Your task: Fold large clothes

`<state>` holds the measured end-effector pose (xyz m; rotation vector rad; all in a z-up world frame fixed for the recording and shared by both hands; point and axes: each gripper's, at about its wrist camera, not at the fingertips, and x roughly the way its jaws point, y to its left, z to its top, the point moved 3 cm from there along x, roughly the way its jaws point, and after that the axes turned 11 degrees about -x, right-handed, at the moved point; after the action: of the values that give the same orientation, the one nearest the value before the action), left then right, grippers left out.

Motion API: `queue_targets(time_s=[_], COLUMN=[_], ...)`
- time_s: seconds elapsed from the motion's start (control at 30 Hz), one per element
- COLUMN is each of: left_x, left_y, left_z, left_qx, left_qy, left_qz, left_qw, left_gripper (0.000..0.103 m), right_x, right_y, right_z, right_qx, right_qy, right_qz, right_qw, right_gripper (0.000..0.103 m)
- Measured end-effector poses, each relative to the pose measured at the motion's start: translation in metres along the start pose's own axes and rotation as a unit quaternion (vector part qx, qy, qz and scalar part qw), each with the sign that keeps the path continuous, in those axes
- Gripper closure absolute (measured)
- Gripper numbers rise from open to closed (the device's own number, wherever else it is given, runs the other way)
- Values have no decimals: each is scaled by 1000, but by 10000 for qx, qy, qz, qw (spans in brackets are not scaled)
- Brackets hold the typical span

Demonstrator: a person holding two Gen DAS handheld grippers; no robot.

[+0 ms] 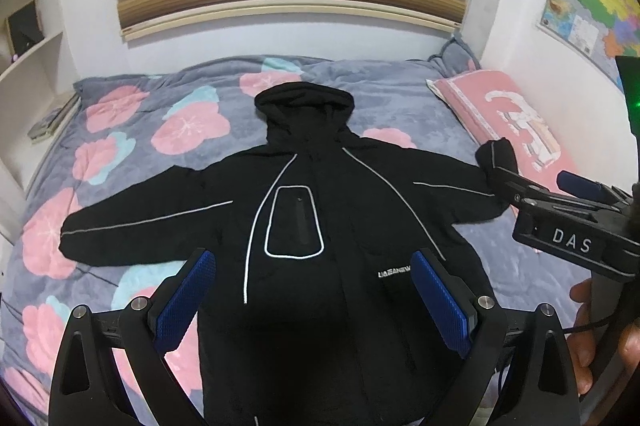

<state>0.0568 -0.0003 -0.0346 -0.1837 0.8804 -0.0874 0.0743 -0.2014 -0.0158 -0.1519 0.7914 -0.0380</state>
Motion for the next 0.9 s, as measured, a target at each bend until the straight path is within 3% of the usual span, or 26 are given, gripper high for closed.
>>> queue_targets(time_s=[0.5,0.7,0.9], left_x=[49,69,94], left_y=[40,56,83], left_z=[14,18,19], left_qx=[-699,-1031,-1402], left_qy=[390,548,682], left_qz=[-3,-211,-50], left_qw=[9968,9929,9878], left_gripper=[5,5,5], right_x=[48,72,98], right_y=[28,40,55], right_z=[16,20,23], right_qx=[-386,-527,-679], right_qy=[404,622,812], right_qz=[148,215,274], right_qw=[9983,9964,9940], right_gripper=[0,0,0])
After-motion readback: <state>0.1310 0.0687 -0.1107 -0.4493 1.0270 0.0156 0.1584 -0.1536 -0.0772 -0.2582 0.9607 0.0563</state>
